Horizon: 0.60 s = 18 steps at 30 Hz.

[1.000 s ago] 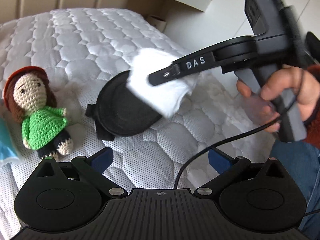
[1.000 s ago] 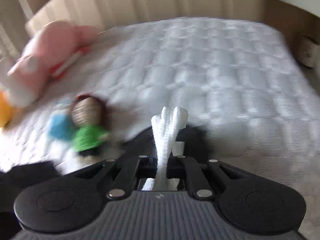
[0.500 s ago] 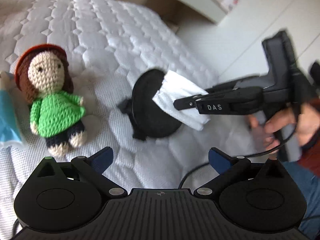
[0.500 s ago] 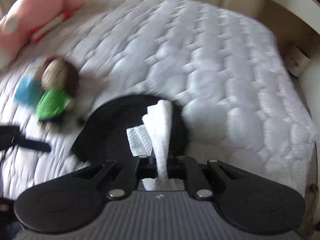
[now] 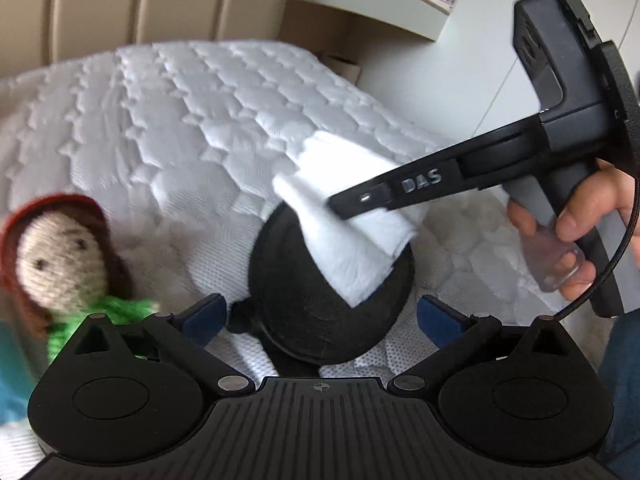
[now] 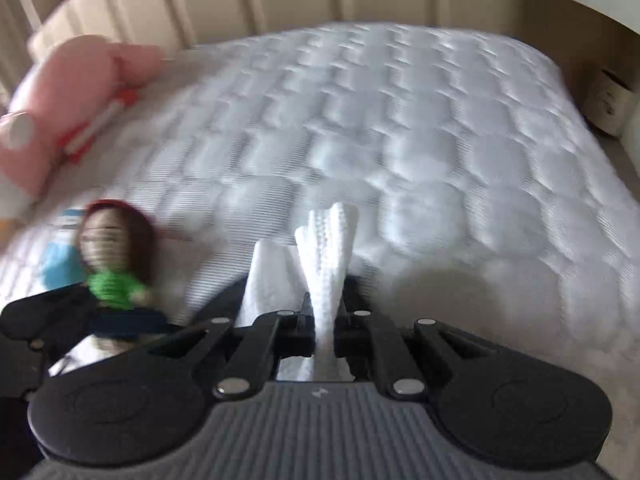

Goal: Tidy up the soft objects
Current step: 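Wipe the black cap's outer shell with the towel in the right tool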

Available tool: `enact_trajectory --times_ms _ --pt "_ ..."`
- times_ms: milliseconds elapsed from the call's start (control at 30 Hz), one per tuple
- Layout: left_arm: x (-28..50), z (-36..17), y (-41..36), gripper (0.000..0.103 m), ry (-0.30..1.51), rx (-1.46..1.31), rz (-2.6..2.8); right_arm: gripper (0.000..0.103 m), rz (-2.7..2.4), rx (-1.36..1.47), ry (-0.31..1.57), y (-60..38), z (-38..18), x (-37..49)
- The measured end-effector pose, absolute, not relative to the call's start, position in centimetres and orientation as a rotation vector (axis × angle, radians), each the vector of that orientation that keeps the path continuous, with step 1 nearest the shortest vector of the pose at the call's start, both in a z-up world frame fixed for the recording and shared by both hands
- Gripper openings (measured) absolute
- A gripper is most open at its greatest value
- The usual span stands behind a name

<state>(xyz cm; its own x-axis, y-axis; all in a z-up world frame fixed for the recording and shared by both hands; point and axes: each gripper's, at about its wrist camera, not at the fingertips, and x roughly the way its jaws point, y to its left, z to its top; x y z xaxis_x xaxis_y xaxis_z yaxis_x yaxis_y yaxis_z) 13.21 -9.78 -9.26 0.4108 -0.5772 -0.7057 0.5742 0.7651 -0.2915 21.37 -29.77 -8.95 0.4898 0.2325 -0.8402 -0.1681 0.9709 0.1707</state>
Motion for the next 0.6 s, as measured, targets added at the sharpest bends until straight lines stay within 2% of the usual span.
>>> enact_trajectory --times_ms 367,600 --pt "16.3 -11.6 -13.7 0.103 0.883 0.124 -0.700 0.008 0.101 0.253 0.965 -35.2 -7.3 21.3" --pt "17.0 -11.6 -13.5 0.103 0.880 -0.054 -0.749 0.008 0.111 0.458 0.837 -37.6 -3.8 19.4"
